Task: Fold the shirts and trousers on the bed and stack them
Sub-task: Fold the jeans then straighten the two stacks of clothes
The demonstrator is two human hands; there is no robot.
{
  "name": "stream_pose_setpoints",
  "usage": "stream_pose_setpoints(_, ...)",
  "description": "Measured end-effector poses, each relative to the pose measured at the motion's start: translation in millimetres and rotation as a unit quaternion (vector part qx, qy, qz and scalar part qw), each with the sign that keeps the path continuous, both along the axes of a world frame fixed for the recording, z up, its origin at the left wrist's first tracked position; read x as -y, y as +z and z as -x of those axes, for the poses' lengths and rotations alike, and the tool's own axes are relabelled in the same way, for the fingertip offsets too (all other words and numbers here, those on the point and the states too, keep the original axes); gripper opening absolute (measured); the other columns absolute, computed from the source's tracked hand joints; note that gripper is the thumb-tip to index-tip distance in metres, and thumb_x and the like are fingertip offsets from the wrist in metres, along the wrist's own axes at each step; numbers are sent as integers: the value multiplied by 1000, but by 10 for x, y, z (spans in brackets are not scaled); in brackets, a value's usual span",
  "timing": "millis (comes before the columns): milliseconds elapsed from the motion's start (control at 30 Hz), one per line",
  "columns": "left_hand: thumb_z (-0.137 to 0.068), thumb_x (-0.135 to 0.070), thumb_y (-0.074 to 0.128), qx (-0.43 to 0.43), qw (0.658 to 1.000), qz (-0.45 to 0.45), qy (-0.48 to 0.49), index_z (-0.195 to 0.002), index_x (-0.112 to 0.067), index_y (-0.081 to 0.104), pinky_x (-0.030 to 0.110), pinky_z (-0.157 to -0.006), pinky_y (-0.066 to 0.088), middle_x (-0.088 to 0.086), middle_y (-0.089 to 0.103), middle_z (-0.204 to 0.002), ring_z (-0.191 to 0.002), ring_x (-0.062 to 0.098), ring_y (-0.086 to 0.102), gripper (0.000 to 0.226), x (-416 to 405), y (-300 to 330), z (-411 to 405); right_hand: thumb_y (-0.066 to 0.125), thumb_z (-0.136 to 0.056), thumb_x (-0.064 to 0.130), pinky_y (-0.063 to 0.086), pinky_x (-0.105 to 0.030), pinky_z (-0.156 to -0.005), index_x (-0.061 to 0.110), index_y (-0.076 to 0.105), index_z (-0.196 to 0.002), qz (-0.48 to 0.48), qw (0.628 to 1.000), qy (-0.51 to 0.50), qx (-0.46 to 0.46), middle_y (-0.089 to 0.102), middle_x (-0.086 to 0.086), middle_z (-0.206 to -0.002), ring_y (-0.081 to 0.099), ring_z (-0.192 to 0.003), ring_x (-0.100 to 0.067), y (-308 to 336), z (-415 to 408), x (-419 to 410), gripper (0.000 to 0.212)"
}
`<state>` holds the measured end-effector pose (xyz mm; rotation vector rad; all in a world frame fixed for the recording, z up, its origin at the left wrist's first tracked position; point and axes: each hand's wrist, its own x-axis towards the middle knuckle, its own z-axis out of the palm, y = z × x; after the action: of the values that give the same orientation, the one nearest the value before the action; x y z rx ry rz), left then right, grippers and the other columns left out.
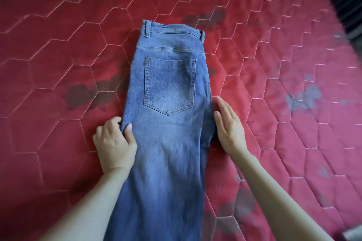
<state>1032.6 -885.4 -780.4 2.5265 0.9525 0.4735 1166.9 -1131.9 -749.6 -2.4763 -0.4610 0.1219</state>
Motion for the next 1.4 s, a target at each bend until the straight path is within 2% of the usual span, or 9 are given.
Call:
stream_pose_setpoints(133,-85,-22,53,9,1000,6,-4,-101,0,59,49,-75,35,23,63,-91,-85,42,52,28,-7,10,11,65,-88,13,53,-32,-86,22,63,-124,-111,991,-73,2,65,11,-106,63,-92,-5,80,437,187,37)
stream_pose_setpoints(333,-88,-12,62,7,1000,-4,-2,-104,2,59,50,-77,34,27,63,-95,-88,44,52,22,9,14,32,69,-78,13,47,-25,-69,37,64,-118,-46,992,-119,0,56,16,-97,58,-71,-1,82,454,29,48)
stream_pose_setpoints(467,-89,-12,62,3,1000,-10,1,-104,2,59,50,-78,34,26,63,-96,-89,45,52,21,10,10,24,66,-80,12,38,-26,-59,29,73,-99,40,993,-92,66,64,8,-91,62,-77,-14,68,338,-60,27)
stream_pose_setpoints(567,-89,-11,61,5,1000,-9,0,-104,2,59,50,-77,33,25,63,-95,-89,44,52,20,7,-2,27,63,-75,2,34,-26,-59,19,73,-85,-3,984,-147,99,71,3,-79,65,-72,-22,86,173,142,22)
stream_pose_setpoints(800,-89,-11,60,13,1000,-27,-3,-103,3,59,50,-75,33,25,63,-92,-87,45,51,20,6,-24,30,65,-71,-6,41,-14,-68,15,70,-83,-89,985,-148,6,65,2,-77,55,-68,-6,-17,106,417,25)
stream_pose_setpoints(933,-88,-12,58,5,1000,-27,-6,-104,3,59,51,-76,34,25,63,-94,-88,45,52,22,12,-21,28,77,-76,12,51,-24,-71,27,66,-90,-159,954,-240,-87,67,11,-79,59,-68,-5,-28,198,459,23)
stream_pose_setpoints(1067,-88,-11,59,3,1000,-24,-6,-105,3,59,52,-76,35,26,63,-95,-89,46,52,22,19,-2,25,76,-77,27,43,-14,-67,35,70,-102,-95,972,-205,-64,61,18,-79,57,-72,-1,-18,274,419,26)
stream_pose_setpoints(1233,-89,-9,61,10,1000,-11,-10,-105,4,60,52,-77,36,26,63,-94,-88,46,52,22,12,6,37,61,-85,15,32,-26,-61,28,72,-96,39,984,-171,-15,62,6,-90,60,-83,-19,-5,153,420,20)
stream_pose_setpoints(1400,-90,-10,62,2,1000,0,-11,-106,4,60,51,-79,35,25,64,-95,-91,46,51,21,8,25,40,58,-85,7,46,-33,-73,26,74,-103,79,989,-109,-63,65,0,-99,62,-93,-25,187,73,486,30)
